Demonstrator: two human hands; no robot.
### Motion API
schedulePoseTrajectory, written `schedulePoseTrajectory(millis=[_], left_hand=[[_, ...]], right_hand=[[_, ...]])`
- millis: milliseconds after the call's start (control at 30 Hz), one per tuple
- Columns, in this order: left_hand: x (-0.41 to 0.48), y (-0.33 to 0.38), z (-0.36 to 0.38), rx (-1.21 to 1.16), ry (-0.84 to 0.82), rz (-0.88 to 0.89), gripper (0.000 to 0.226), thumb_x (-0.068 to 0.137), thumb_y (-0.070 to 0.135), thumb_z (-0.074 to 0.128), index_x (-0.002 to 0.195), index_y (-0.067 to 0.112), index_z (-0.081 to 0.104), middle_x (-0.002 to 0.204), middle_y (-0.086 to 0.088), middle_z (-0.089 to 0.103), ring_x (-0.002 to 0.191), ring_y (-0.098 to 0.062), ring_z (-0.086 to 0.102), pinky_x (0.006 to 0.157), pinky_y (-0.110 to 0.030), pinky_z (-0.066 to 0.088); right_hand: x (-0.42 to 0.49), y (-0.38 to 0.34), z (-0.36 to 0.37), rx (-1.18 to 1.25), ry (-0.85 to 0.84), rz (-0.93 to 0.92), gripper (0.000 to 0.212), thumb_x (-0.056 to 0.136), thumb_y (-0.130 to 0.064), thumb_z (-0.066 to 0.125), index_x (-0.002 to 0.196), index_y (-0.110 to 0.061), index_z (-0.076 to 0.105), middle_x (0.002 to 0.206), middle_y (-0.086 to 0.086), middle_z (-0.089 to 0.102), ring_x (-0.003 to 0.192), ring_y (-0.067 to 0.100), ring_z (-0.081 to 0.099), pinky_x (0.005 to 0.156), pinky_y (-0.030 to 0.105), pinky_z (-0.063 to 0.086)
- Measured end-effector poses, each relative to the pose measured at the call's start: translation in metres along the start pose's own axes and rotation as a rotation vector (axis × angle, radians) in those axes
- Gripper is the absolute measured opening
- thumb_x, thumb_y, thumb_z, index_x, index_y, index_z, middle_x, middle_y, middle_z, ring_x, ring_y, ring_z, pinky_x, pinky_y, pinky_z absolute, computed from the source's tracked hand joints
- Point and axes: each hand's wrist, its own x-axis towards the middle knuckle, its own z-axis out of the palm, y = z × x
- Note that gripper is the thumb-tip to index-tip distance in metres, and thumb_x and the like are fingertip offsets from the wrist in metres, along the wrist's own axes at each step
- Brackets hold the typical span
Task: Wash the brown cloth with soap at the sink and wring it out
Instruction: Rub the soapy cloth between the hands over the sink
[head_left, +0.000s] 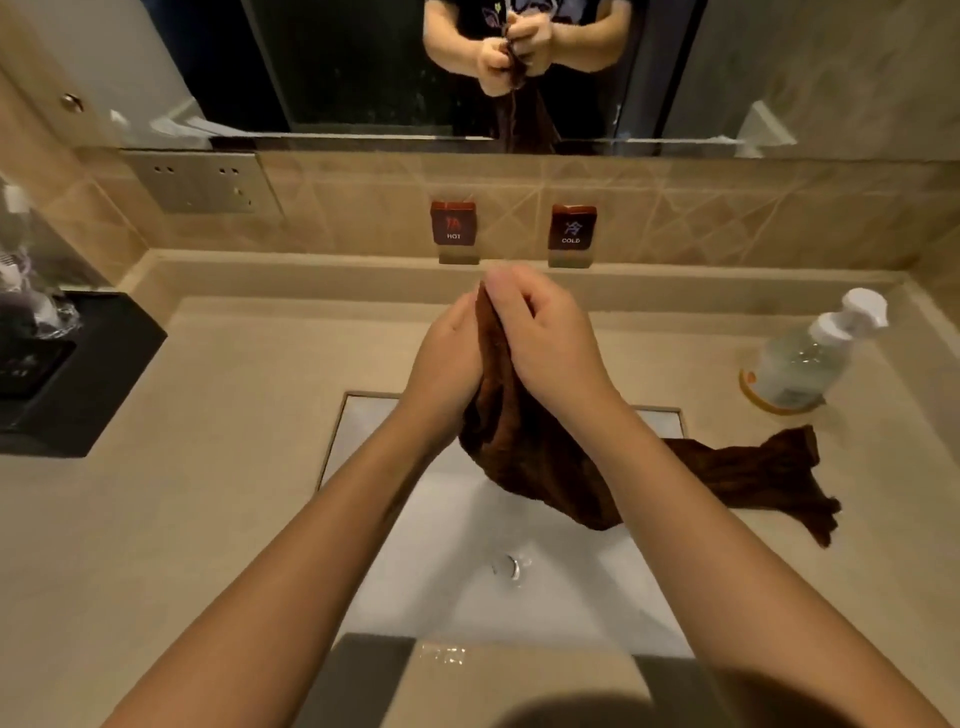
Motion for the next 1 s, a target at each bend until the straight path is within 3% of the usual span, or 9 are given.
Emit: schedulePoseTrajectory(millis=[133,267,400,533,667,800,867,933,1000], left_hand=[[-0.016,-0.019,0.021,-0.087,-0.018,-0.081,0.04,0.101,0.043,0.03,0.091,0.03,0.066,0.083,0.006,0.073,0.081,-0.003,0.069,0.069,-0.019,0.055],[-0.019,-0.04,0.019,-0.194,0.051,-0.248,0.036,0.1,0.033,0.042,0.08,0.015,0.067,0.066,0.002,0.068,0.067,-0.012,0.066,0.054,-0.021,0.051],[-0.025,-0.046,0.029,-0.086,0.036,-0.249,0.044,0.1,0.041,0.036,0.089,0.014,0.069,0.072,-0.002,0.069,0.062,-0.006,0.065,0.051,-0.016,0.048],[-0.015,-0.039,0.025,-0.159,0.029,-0.287,0.042,0.099,0.036,0.042,0.099,0.002,0.068,0.086,-0.014,0.065,0.076,-0.02,0.061,0.071,-0.032,0.047],[-0.02,-0.039,0.041,-0.064,0.001,-0.266,0.047,0.101,0.038,0.035,0.095,0.004,0.066,0.077,-0.009,0.066,0.068,-0.013,0.063,0.054,-0.018,0.049],[-0.018,-0.041,0.039,-0.153,0.005,-0.298,0.043,0.1,0.034,0.042,0.106,-0.001,0.065,0.088,-0.015,0.062,0.072,-0.015,0.061,0.063,-0.024,0.048],[-0.022,-0.043,0.043,-0.185,-0.015,-0.311,0.04,0.1,0.032,0.041,0.108,0.0,0.064,0.083,-0.014,0.062,0.067,-0.011,0.062,0.056,-0.019,0.05],[-0.027,-0.047,0.05,-0.068,-0.034,-0.285,0.04,0.101,0.034,0.038,0.091,0.009,0.067,0.072,-0.005,0.065,0.061,-0.007,0.062,0.051,-0.016,0.048],[-0.025,-0.047,0.049,-0.044,-0.013,-0.274,0.037,0.1,0.033,0.04,0.093,0.009,0.068,0.067,-0.002,0.062,0.054,-0.003,0.06,0.048,-0.015,0.045]], right_hand=[[-0.009,0.027,0.008,-0.189,0.22,0.039,0.042,0.099,-0.029,0.039,0.069,-0.004,0.057,0.06,0.004,0.054,0.054,0.011,0.048,0.051,0.027,0.036],[-0.037,0.044,0.023,-0.462,0.047,0.061,0.048,0.1,-0.035,0.032,0.077,-0.005,0.062,0.07,0.01,0.064,0.065,0.022,0.057,0.058,0.03,0.04],[-0.03,0.06,0.009,-0.292,0.113,0.22,0.043,0.099,-0.03,0.033,0.074,-0.008,0.06,0.07,0.011,0.061,0.066,0.023,0.057,0.059,0.031,0.039],[-0.046,0.046,0.01,-0.336,0.003,0.106,0.039,0.099,-0.024,0.033,0.083,-0.001,0.061,0.075,0.02,0.063,0.07,0.032,0.057,0.064,0.038,0.043],[-0.034,0.054,-0.005,-0.25,0.182,0.216,0.043,0.1,-0.025,0.032,0.061,-0.015,0.048,0.057,0.0,0.049,0.059,0.019,0.049,0.059,0.031,0.035],[-0.054,0.044,0.003,-0.32,0.069,0.148,0.037,0.099,-0.025,0.031,0.086,-0.004,0.059,0.075,0.017,0.063,0.072,0.032,0.058,0.065,0.038,0.045],[-0.048,0.053,-0.005,-0.339,0.11,0.182,0.04,0.098,-0.025,0.029,0.075,-0.005,0.056,0.067,0.013,0.059,0.066,0.028,0.054,0.062,0.036,0.042],[-0.042,0.058,-0.015,-0.249,0.196,0.249,0.044,0.1,-0.024,0.031,0.06,-0.012,0.047,0.057,0.003,0.049,0.058,0.019,0.048,0.059,0.032,0.036],[-0.047,0.051,-0.012,-0.254,0.14,0.221,0.041,0.1,-0.022,0.032,0.067,-0.009,0.052,0.063,0.009,0.055,0.062,0.022,0.052,0.061,0.032,0.039]])
